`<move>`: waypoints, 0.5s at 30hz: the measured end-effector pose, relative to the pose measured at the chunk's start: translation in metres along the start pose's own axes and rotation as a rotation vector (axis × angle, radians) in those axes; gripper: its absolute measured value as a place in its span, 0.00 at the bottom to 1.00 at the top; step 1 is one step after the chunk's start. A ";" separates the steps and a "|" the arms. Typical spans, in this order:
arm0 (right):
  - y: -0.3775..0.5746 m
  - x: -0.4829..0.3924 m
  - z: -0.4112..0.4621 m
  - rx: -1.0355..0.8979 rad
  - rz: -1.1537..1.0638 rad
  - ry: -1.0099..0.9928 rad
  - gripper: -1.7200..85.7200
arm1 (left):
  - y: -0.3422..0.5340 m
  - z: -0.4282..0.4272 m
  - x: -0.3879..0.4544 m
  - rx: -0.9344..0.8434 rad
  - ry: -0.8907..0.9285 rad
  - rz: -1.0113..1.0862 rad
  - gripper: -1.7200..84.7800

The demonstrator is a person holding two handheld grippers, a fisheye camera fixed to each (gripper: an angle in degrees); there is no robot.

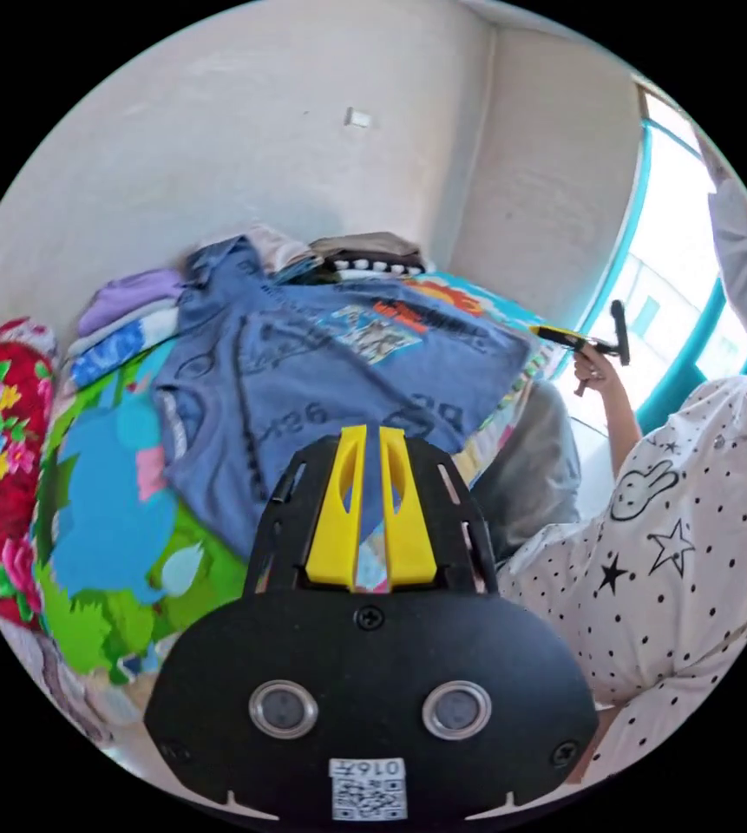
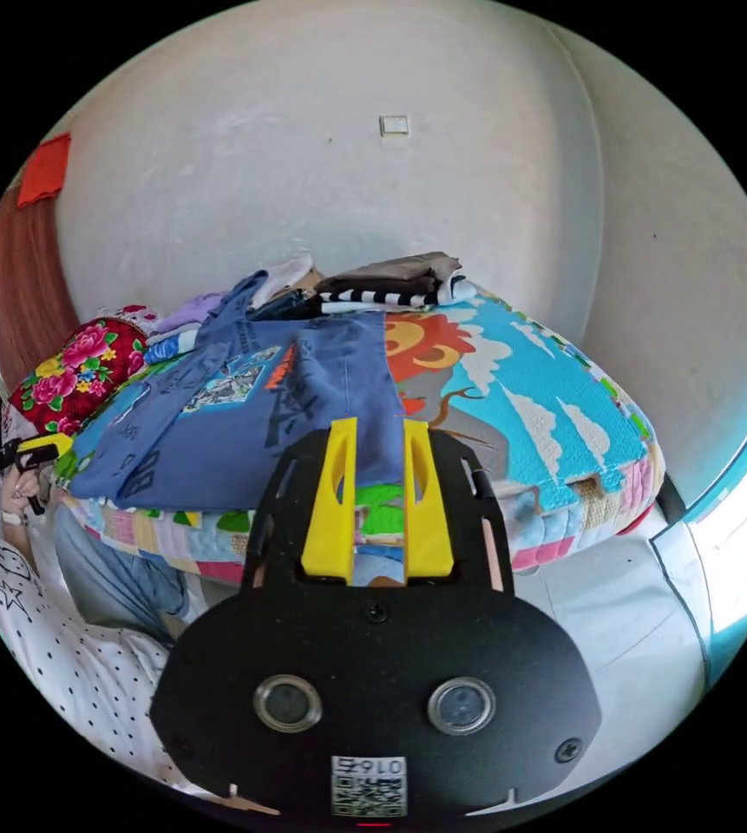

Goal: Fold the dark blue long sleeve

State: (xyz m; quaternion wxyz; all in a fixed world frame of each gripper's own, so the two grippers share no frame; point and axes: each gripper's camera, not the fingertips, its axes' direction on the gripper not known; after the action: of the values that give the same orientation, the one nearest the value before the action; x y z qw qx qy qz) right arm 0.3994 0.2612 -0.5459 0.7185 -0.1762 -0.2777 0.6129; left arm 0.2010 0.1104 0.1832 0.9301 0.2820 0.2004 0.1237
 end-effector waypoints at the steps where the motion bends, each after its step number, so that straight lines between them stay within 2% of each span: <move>1: -0.004 0.006 0.002 -0.032 0.002 -0.025 0.11 | -0.019 0.021 0.011 0.011 0.107 0.042 0.02; 4: -0.014 0.014 0.009 -0.084 0.025 -0.079 0.09 | -0.065 0.078 0.045 0.004 0.354 0.141 0.01; 6: -0.019 0.012 0.001 -0.058 -0.002 -0.042 0.06 | -0.090 0.110 0.066 -0.002 0.432 0.161 0.01; 11: -0.029 0.005 -0.047 0.087 -0.061 -0.095 0.04 | -0.143 0.178 0.118 -0.022 0.572 0.158 0.01; 15: -0.038 -0.008 -0.027 -0.134 -0.154 -0.011 0.04 | -0.172 0.234 0.167 -0.073 0.539 0.189 0.01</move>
State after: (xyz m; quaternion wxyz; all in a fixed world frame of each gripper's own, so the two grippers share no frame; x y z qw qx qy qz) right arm 0.4452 0.2486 -0.5455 0.7487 -0.1987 -0.3347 0.5367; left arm 0.4736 -0.0825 0.2122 0.8373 0.2225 0.4084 0.2874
